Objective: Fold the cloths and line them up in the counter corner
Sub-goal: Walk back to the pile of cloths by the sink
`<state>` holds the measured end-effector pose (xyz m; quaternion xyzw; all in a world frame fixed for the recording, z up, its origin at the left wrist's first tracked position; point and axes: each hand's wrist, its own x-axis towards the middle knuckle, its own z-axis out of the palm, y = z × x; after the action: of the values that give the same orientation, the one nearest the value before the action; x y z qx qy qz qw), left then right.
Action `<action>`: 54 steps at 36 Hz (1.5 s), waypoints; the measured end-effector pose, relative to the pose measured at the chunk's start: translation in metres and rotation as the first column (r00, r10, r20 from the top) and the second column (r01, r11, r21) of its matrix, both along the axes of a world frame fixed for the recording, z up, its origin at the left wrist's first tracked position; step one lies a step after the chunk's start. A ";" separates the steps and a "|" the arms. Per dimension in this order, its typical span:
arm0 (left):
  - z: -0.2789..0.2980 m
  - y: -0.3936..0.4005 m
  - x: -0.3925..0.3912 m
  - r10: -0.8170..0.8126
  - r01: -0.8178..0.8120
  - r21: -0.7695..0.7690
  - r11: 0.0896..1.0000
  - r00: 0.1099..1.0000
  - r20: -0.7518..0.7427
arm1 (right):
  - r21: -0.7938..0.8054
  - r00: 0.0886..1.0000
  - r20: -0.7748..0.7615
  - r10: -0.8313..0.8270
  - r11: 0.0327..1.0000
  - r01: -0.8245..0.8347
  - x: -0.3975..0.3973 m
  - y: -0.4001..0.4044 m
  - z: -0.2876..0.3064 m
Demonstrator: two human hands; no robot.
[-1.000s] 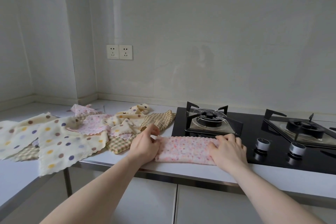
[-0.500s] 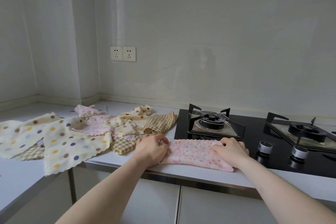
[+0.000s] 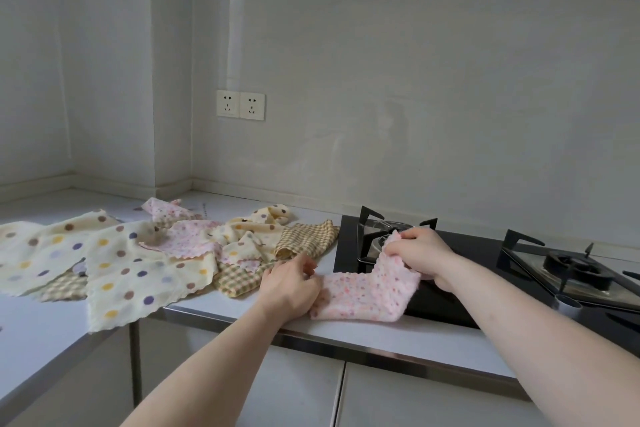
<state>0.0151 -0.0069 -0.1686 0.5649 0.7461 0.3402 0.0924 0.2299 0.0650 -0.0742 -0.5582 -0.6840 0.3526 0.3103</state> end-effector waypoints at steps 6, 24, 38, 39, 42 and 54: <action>0.006 -0.007 0.000 -0.004 0.004 -0.001 1.000 0.996 0.093 | -0.085 0.988 -0.129 0.087 0.991 -0.099 -0.042 -0.017 0.000; 0.006 -0.006 -0.002 0.020 -0.031 0.081 0.996 0.992 0.124 | -0.040 0.990 -0.096 0.104 0.993 -0.108 -0.070 -0.012 -0.040; 0.006 -0.003 0.000 -0.036 0.036 -0.059 0.998 0.999 0.009 | -0.086 0.990 0.133 0.053 0.995 -0.042 -0.034 0.011 -0.060; 0.006 -0.003 0.000 -0.039 0.039 -0.060 0.997 0.999 0.015 | -0.116 0.989 0.132 0.066 0.992 -0.050 -0.035 0.014 -0.059; 0.005 -0.003 -0.001 -0.041 0.043 -0.056 0.998 0.999 0.027 | -0.190 0.989 0.122 0.084 0.980 -0.060 -0.034 0.015 -0.054; 0.006 -0.002 0.000 -0.021 0.025 -0.032 0.999 0.995 0.101 | -0.114 0.979 -0.164 0.122 0.983 -0.142 -0.022 0.019 -0.061</action>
<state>0.0153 -0.0089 -0.1624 0.5539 0.7394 0.3549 0.1431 0.2076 0.0835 -0.1355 -0.5004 -0.6696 0.4575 0.3031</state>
